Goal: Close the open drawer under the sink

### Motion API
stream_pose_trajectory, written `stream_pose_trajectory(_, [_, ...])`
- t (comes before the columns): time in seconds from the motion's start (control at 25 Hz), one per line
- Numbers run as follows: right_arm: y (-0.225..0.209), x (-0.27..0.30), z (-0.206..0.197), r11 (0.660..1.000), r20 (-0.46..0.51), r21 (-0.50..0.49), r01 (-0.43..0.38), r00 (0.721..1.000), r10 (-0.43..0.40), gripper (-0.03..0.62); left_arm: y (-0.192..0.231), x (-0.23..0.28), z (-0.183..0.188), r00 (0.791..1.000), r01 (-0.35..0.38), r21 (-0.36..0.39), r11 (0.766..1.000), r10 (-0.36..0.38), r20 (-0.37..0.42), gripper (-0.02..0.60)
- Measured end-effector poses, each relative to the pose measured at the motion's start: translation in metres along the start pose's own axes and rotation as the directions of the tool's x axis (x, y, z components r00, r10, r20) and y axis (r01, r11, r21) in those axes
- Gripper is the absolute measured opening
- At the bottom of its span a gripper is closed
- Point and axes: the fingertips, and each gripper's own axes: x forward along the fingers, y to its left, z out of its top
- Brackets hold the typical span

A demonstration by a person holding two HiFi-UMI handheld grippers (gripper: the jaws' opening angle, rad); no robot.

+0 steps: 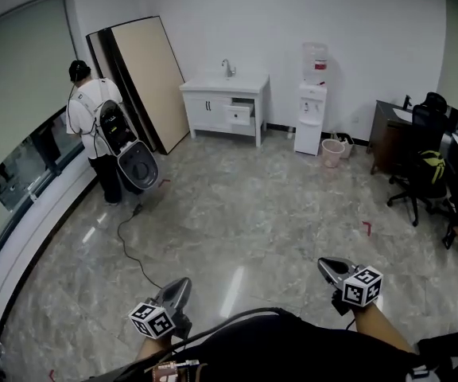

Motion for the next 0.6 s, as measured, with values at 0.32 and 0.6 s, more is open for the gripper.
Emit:
stream_pose_trajectory(0.32, [-0.131,0.013,0.064,0.997,0.029,-0.053,-0.052,0.998,0.054,0.002,-0.033,0.127,0.014,0.998,-0.024,0.009,1.000,0.024,0.061,-0.008])
stream_pose_trajectory(0.6, [-0.203,0.030,0.074,0.999,0.029,-0.005,-0.039,0.999,0.039,0.002,-0.032,0.209,0.010,1.000,-0.011,0.004,1.000,0.011,0.009,-0.008])
